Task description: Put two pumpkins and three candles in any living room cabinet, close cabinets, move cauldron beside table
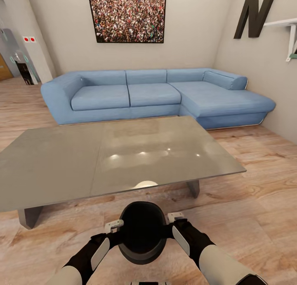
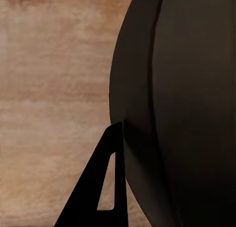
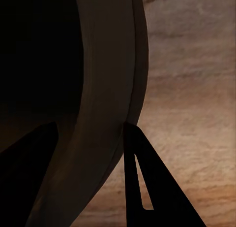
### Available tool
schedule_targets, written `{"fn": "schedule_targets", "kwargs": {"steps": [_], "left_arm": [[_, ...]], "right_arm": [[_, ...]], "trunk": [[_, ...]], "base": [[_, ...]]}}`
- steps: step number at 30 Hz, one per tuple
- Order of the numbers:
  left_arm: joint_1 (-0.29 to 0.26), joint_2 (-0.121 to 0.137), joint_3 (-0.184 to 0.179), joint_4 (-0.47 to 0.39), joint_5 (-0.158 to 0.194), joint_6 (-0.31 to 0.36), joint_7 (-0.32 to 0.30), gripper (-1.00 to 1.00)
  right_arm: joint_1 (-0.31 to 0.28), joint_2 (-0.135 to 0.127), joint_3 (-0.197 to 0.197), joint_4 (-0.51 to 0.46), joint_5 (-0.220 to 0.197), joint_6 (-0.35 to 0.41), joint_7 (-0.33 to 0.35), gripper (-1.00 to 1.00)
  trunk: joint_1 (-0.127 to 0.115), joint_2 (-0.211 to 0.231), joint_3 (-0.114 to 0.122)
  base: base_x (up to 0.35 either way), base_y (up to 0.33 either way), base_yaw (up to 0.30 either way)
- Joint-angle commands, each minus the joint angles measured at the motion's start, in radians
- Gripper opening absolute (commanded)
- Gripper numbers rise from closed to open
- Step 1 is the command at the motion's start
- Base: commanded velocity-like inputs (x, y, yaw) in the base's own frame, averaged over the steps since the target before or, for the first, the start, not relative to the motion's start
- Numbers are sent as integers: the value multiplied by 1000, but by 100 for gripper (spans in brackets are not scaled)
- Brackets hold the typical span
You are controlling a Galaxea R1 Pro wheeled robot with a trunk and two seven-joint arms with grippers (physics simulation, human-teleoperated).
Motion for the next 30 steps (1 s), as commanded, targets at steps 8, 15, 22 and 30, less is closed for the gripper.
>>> {"fn": "schedule_targets", "kwargs": {"steps": [8,15,22,30], "left_arm": [[0,7,-1,-2,-5,5,7,-100],[0,7,-1,-2,-5,5,7,-100],[0,7,-1,-2,-6,5,7,-100],[0,7,-1,-2,-5,5,7,-100]], "right_arm": [[-2,-2,-4,-28,-40,1,35,-100],[-2,-2,-4,-28,-40,1,35,-100],[-2,-2,-4,-28,-40,1,34,-100],[-2,-2,-4,-28,-40,1,34,-100]], "trunk": [[0,0,-1],[0,0,-1],[0,0,-1],[1,-1,-12]], "base": [[11,0,0],[83,0,0],[44,0,0],[3,0,0]]}}
